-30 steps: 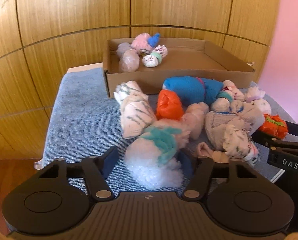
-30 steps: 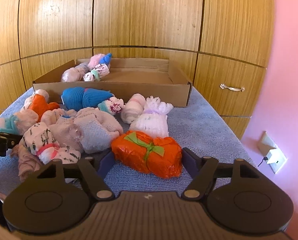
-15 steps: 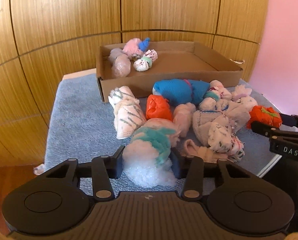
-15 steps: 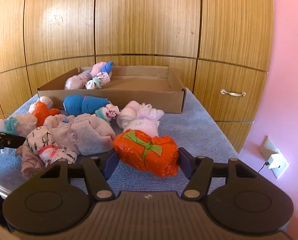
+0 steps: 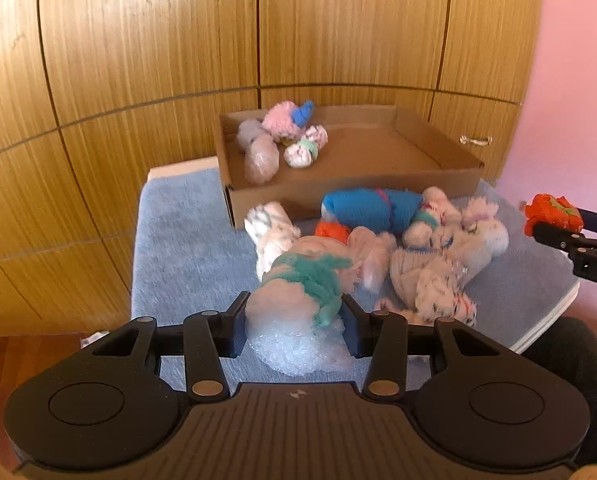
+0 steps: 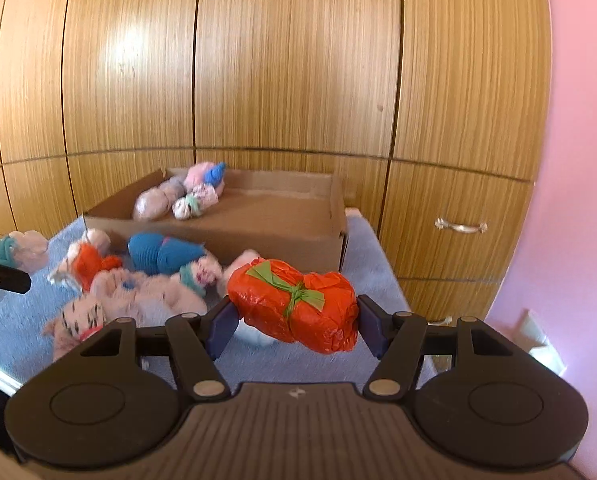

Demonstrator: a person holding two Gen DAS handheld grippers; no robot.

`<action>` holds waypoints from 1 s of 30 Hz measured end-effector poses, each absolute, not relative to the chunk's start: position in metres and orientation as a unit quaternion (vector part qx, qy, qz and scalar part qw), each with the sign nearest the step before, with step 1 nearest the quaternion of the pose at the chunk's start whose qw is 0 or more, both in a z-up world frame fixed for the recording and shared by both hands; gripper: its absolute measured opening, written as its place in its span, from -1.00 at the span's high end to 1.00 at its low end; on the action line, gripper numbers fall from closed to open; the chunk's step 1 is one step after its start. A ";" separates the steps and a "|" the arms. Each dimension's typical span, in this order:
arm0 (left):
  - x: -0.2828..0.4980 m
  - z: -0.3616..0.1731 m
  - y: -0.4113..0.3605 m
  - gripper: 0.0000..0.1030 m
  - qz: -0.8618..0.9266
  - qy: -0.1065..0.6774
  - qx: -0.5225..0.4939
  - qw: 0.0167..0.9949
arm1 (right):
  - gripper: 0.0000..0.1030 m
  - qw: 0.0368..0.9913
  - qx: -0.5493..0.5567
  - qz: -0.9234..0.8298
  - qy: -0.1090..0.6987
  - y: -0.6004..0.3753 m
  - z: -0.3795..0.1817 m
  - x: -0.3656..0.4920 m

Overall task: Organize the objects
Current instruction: 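Carry both bundles into the tray and lower them beside the others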

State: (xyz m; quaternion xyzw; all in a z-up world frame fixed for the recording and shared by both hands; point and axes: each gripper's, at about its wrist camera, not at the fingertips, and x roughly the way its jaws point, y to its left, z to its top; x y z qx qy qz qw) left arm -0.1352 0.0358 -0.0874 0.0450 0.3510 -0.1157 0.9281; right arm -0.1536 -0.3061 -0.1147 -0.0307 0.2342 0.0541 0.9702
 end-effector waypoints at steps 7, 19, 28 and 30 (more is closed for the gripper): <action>-0.112 -0.057 0.036 -0.02 -0.105 0.338 0.042 0.934 | -0.17 0.972 -0.056 0.088 0.209 -0.313 -0.080 -0.133; -0.026 -0.005 0.004 -0.03 -0.097 0.336 0.065 0.935 | -0.19 0.957 -0.055 0.200 0.203 -0.295 -0.034 -0.044; 0.043 -0.044 -0.023 -0.03 -0.112 0.404 0.074 0.905 | -0.18 0.916 -0.076 0.288 0.270 -0.250 -0.059 0.025; 0.052 -0.057 -0.024 -0.03 -0.113 0.421 0.076 0.897 | -0.18 0.906 -0.090 0.296 0.289 -0.242 -0.072 0.039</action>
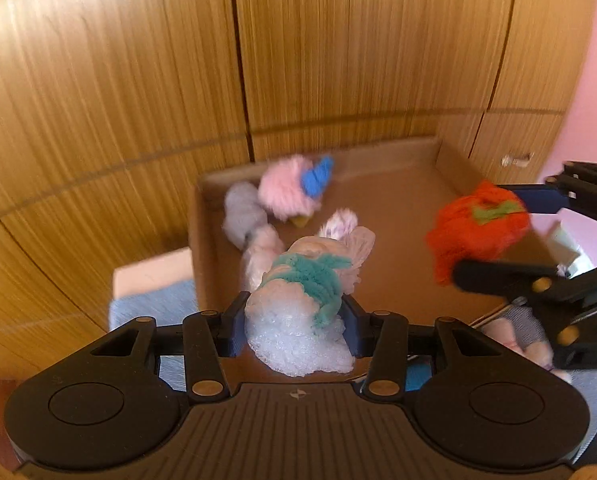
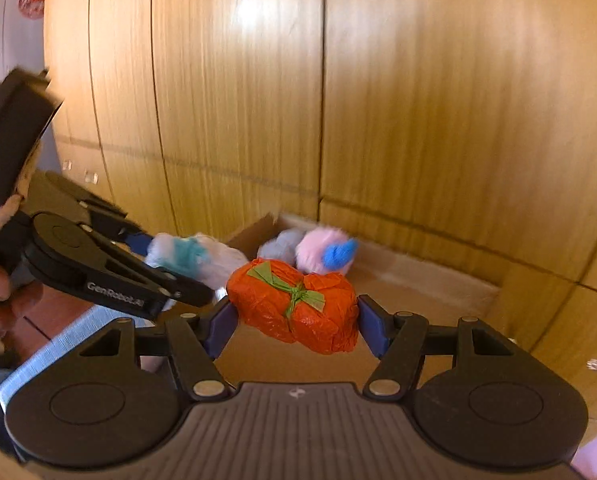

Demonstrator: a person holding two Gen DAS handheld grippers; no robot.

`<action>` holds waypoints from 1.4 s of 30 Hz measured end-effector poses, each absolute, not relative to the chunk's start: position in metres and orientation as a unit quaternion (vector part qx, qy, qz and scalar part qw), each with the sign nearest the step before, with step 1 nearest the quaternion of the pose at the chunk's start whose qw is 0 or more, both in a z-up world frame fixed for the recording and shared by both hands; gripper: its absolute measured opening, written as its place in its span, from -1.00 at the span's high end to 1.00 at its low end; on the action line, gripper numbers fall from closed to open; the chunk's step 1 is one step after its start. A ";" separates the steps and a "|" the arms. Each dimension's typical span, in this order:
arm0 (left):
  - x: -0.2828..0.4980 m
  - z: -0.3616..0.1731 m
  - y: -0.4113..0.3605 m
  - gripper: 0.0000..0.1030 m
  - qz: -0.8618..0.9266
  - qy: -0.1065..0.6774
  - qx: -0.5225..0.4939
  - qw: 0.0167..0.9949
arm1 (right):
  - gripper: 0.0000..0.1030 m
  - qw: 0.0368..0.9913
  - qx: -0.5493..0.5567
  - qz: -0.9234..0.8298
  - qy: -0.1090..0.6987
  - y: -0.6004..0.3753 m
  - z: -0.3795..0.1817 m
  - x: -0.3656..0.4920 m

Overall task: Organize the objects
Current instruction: 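Carry both bundles into the tray and lower them beside the others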

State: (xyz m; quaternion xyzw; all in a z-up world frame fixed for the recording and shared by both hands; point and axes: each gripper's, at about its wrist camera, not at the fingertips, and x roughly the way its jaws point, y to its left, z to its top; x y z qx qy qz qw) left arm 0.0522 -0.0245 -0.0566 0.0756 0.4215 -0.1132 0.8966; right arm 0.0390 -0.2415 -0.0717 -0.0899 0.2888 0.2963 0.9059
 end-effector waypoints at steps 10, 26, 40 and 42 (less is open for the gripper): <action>0.074 -0.104 -0.022 -0.04 -0.102 0.464 0.102 0.874 | -0.18 0.867 -0.133 0.325 0.355 -0.213 -0.115 0.082; 0.070 -0.112 -0.035 -0.24 -0.081 0.419 0.187 0.885 | -0.19 0.838 -0.159 0.356 0.381 -0.204 -0.133 0.098; 0.063 -0.104 -0.031 -0.23 -0.082 0.407 0.187 0.890 | -0.30 0.836 -0.152 0.365 0.380 -0.205 -0.129 0.101; 0.062 -0.103 -0.030 -0.23 -0.083 0.407 0.187 0.890 | -0.31 0.836 -0.153 0.365 0.380 -0.205 -0.128 0.100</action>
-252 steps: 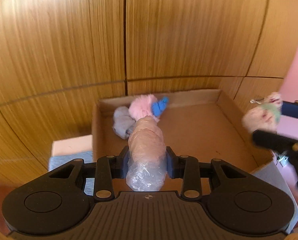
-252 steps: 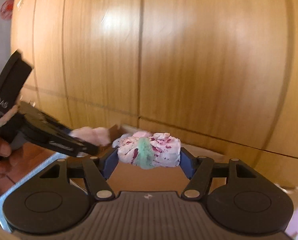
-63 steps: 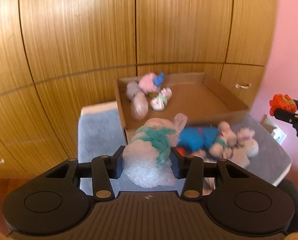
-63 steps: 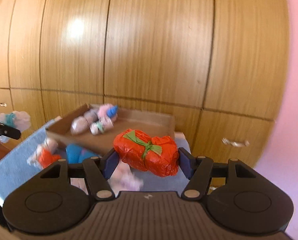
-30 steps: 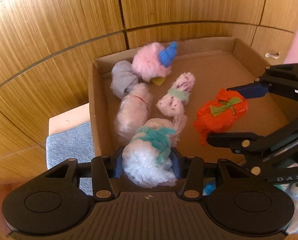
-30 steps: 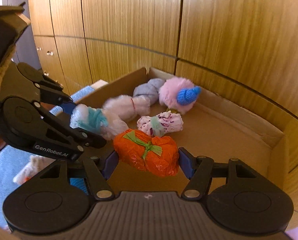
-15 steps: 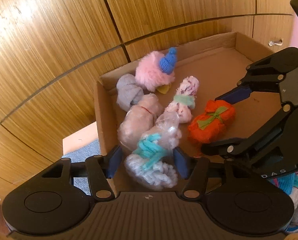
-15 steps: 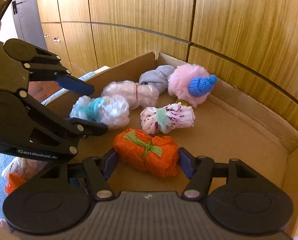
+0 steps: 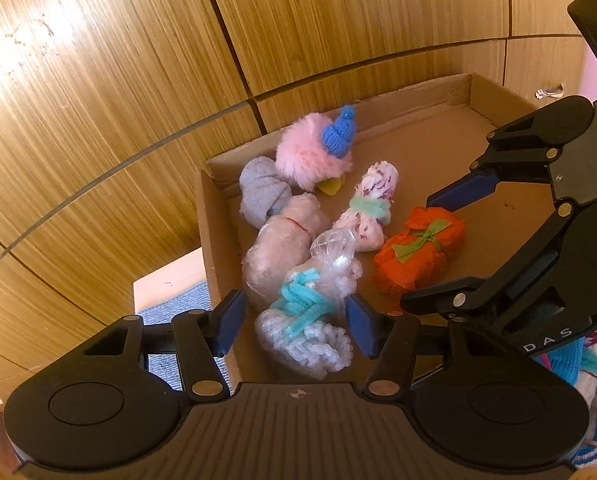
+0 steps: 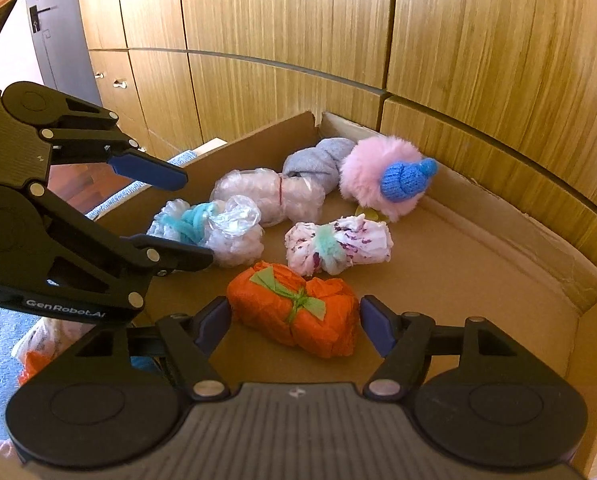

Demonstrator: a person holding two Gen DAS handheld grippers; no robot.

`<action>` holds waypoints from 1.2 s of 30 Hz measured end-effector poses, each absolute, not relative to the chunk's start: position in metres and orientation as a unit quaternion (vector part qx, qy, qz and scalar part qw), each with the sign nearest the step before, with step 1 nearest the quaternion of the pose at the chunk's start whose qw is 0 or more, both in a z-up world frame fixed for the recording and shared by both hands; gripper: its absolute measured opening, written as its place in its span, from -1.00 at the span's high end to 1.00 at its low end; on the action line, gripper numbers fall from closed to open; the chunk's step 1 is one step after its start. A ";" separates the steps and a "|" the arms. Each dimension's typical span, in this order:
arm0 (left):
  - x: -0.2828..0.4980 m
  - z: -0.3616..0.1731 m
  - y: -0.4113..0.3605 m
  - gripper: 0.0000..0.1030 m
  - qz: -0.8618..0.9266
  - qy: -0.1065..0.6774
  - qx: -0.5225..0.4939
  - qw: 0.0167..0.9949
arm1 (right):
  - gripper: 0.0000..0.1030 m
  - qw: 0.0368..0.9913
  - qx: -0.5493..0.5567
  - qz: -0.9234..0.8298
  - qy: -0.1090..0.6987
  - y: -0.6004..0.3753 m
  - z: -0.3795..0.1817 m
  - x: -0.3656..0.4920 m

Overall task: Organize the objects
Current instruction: 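Carry both bundles into the tray and lower them beside the others, then open both grippers and withdraw them from the tray over the towel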

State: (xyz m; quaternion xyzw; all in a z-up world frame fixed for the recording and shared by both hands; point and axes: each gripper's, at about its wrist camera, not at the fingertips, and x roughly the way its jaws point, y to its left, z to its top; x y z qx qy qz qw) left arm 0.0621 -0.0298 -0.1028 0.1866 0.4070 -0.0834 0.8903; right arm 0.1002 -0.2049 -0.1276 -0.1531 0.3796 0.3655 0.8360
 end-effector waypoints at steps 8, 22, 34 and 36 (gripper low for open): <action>0.055 -0.091 -0.022 -0.75 -0.061 0.385 0.188 0.901 | -0.40 0.838 -0.154 0.356 0.385 -0.206 -0.128 0.098; 0.047 -0.075 -0.007 -0.78 -0.045 0.373 0.158 0.913 | -0.39 0.839 -0.158 0.363 0.374 -0.185 -0.113 0.092; 0.047 -0.059 0.006 -0.86 -0.023 0.372 0.095 0.923 | -0.51 0.855 -0.168 0.325 0.367 -0.186 -0.086 0.088; 0.046 -0.056 0.010 -0.88 -0.016 0.372 0.082 0.924 | -0.51 0.861 -0.165 0.313 0.366 -0.185 -0.081 0.087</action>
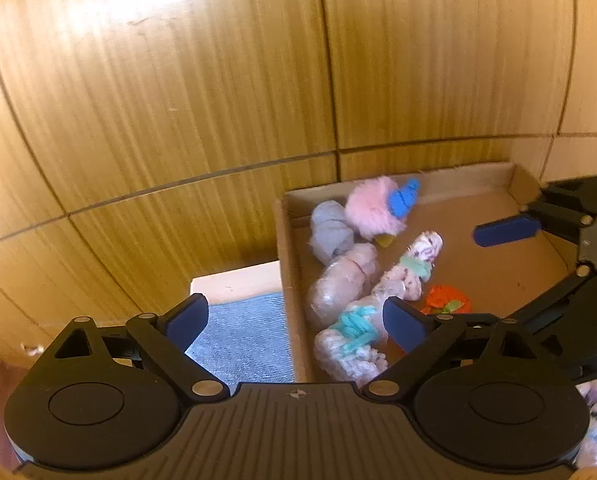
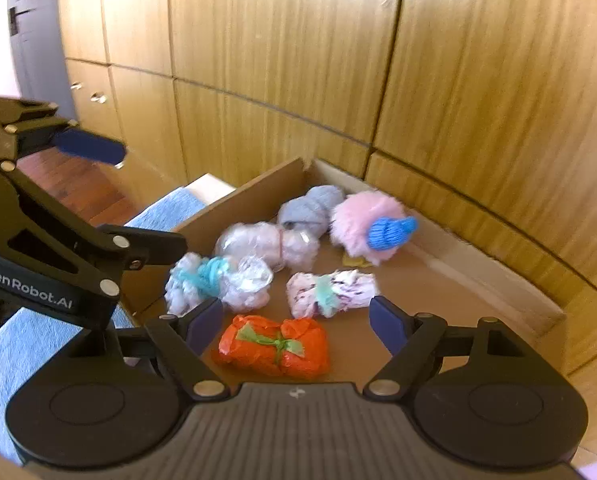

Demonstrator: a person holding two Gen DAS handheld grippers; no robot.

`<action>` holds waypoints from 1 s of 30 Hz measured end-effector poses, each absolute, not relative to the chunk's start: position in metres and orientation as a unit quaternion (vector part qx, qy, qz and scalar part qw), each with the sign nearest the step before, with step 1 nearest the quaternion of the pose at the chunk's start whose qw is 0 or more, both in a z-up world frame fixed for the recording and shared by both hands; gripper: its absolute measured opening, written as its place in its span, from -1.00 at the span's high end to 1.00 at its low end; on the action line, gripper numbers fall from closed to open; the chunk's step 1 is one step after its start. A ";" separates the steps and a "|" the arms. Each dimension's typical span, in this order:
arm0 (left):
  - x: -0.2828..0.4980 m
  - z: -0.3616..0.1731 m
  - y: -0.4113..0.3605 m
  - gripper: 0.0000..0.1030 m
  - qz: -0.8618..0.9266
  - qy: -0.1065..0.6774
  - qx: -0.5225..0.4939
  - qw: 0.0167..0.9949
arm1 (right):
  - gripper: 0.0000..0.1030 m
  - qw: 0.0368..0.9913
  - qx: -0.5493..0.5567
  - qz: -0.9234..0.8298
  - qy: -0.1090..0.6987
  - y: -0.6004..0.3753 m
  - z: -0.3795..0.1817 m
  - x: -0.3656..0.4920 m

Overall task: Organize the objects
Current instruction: 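Open both grippers and withdraw them from the tray over the towel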

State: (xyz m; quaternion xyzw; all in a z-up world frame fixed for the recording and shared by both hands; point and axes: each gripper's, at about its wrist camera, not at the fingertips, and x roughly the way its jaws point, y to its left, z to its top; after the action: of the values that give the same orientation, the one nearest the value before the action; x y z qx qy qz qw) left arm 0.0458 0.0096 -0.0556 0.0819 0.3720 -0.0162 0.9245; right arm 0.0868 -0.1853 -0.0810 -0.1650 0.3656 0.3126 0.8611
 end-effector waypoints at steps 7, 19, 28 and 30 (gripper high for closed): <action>0.030 -0.044 0.027 -0.94 0.002 0.367 0.039 0.930 | -0.66 0.885 -0.134 0.269 0.355 -0.196 -0.060 0.069; -0.026 -0.057 0.045 -0.99 0.017 0.373 -0.010 0.928 | -0.82 0.925 -0.059 0.212 0.310 -0.239 -0.024 -0.014; -0.109 -0.079 0.031 -0.99 -0.023 0.338 0.034 0.940 | -0.87 0.932 -0.017 0.192 0.308 -0.260 -0.064 -0.117; -0.131 -0.086 0.023 -0.99 -0.052 0.331 0.055 0.941 | -0.86 0.929 -0.009 0.192 0.315 -0.264 -0.075 -0.131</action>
State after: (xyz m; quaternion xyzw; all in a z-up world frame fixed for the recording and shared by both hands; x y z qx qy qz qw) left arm -0.1308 0.0228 -0.0863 0.0547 0.3306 -0.0523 0.9407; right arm -0.1307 -0.2644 -0.0748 -0.0089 0.3151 0.1923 0.9293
